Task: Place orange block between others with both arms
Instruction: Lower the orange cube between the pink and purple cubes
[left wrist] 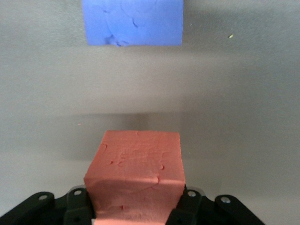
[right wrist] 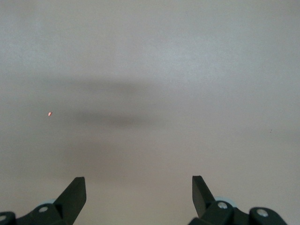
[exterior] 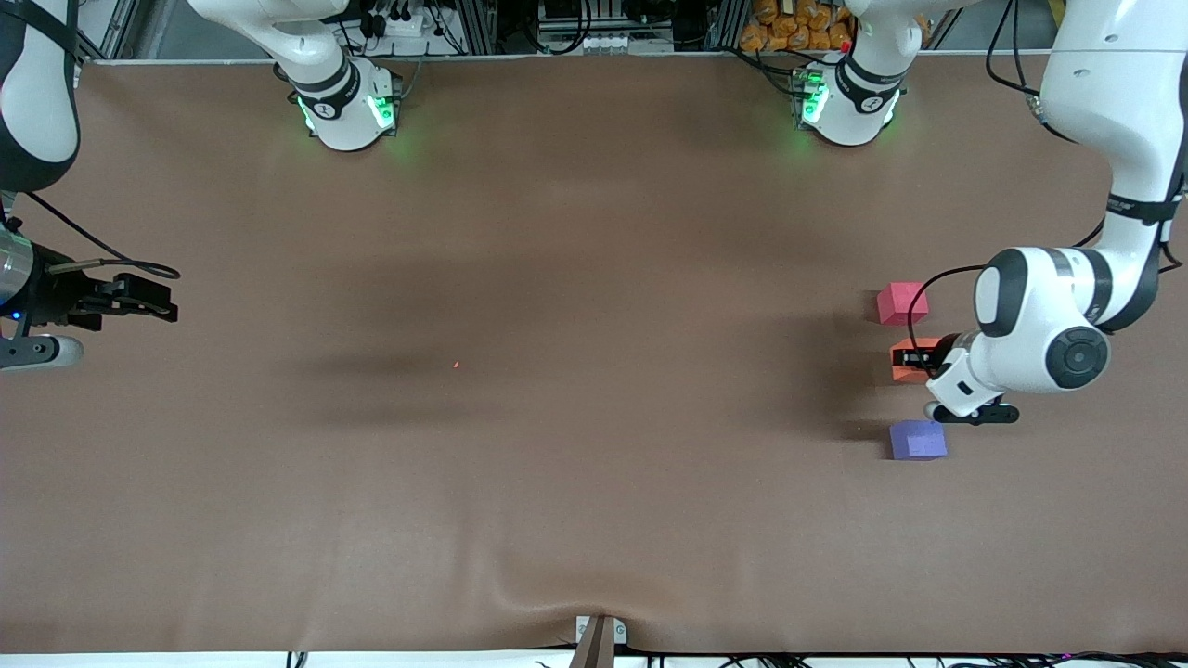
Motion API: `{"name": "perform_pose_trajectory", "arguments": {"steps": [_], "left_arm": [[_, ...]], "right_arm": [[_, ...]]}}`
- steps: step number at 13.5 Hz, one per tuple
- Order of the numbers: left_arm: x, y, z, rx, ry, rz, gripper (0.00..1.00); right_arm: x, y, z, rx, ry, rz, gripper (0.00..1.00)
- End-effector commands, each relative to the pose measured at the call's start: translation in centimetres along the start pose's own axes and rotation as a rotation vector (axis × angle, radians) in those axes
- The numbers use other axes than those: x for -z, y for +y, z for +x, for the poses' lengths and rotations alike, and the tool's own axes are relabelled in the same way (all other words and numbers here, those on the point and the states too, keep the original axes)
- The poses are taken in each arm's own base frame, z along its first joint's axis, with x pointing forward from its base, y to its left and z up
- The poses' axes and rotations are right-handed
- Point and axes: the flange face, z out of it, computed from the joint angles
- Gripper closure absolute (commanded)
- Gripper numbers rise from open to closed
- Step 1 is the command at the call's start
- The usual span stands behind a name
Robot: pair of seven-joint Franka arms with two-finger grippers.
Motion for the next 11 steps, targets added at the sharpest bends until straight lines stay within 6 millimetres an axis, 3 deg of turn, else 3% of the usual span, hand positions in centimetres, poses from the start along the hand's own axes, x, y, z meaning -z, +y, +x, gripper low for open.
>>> {"name": "perform_pose_trajectory", "arguments": {"steps": [1,11], "left_arm": [[-1.4,-0.8,0.2,-0.022,0.012,0.030,1.00],[-4.3,-0.9,1.5,0.001,0.014,0.017,1.00]], "right_arm": [[0.6,-0.2,-0.4,0.011,0.001,0.014,0.00],[0.3,-0.3,-0.5,0.014,-0.014,0.017,0.00]]}}
